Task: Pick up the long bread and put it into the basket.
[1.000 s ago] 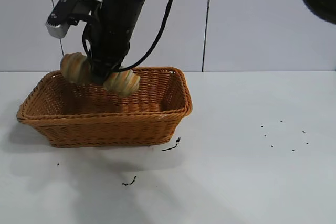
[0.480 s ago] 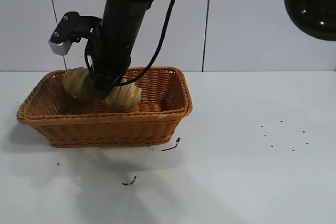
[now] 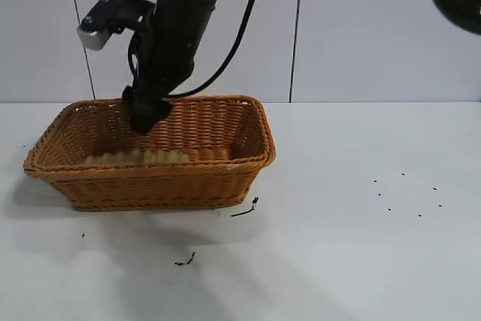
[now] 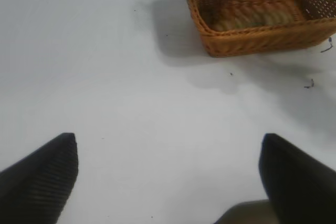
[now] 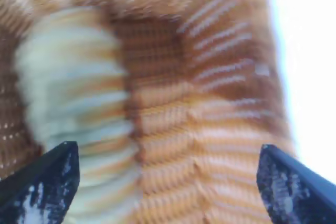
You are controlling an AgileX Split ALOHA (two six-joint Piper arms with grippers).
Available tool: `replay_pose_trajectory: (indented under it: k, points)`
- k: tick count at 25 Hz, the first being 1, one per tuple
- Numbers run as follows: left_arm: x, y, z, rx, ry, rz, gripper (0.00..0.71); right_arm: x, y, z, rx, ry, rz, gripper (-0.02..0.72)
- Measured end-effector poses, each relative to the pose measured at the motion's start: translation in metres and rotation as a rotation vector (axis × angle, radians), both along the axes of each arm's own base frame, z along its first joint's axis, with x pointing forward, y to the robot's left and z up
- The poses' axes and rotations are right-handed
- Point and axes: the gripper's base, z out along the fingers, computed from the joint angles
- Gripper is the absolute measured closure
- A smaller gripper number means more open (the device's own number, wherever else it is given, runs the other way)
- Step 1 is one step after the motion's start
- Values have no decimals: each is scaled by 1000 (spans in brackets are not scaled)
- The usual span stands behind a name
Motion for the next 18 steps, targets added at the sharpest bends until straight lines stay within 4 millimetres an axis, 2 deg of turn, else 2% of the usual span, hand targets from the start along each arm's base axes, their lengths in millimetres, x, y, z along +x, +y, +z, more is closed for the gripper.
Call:
replay_pose_trajectory:
  k: [3, 6, 12, 18]
  points:
    - [0, 0, 0, 0, 0, 0, 14, 5, -20, 17, 75, 55, -196, 72]
    - [0, 0, 0, 0, 0, 0, 14, 14, -47, 25, 120, 112, -378, 72]
    - [0, 0, 0, 0, 0, 0, 14, 42, -117, 23, 208, 203, -734, 73]
    - [0, 0, 0, 0, 0, 0, 14, 58, -188, 22, 191, 219, -894, 73]
